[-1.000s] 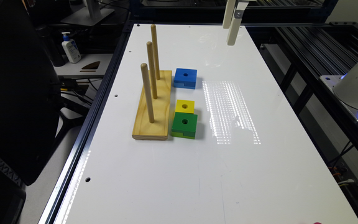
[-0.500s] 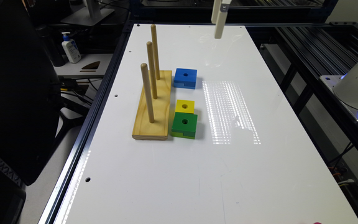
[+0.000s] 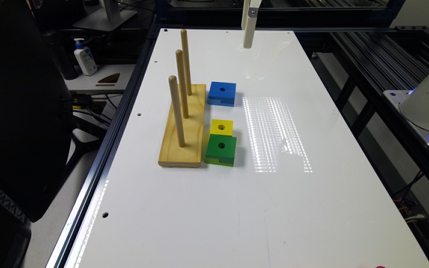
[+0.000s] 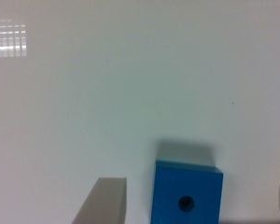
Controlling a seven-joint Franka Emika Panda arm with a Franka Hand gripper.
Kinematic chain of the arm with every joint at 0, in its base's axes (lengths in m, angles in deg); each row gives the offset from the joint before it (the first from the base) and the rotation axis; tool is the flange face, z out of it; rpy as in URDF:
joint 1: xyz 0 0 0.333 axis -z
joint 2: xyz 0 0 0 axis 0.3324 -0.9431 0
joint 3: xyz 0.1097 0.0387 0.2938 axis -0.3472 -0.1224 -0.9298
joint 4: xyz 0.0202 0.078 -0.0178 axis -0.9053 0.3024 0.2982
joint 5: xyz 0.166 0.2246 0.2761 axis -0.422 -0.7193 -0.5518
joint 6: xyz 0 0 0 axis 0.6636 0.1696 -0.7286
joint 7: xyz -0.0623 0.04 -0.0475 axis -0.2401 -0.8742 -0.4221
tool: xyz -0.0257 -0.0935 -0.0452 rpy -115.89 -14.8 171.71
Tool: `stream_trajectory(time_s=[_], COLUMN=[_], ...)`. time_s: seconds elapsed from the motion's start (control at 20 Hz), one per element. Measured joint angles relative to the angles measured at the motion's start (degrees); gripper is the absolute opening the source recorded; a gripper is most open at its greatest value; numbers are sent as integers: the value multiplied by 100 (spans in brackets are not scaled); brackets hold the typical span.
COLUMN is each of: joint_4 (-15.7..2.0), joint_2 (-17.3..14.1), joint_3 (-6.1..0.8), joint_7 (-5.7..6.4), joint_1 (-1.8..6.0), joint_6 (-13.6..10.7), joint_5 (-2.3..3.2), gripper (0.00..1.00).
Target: Pick up blue block.
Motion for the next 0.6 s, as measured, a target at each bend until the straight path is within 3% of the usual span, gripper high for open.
stream_trajectory(time_s=[0.6], joint_4=[-79], joint_2=[-27], joint_3=[-16], joint_7=[0], joint_1=[0], joint_6=[0], joint_5=[0], gripper=[100])
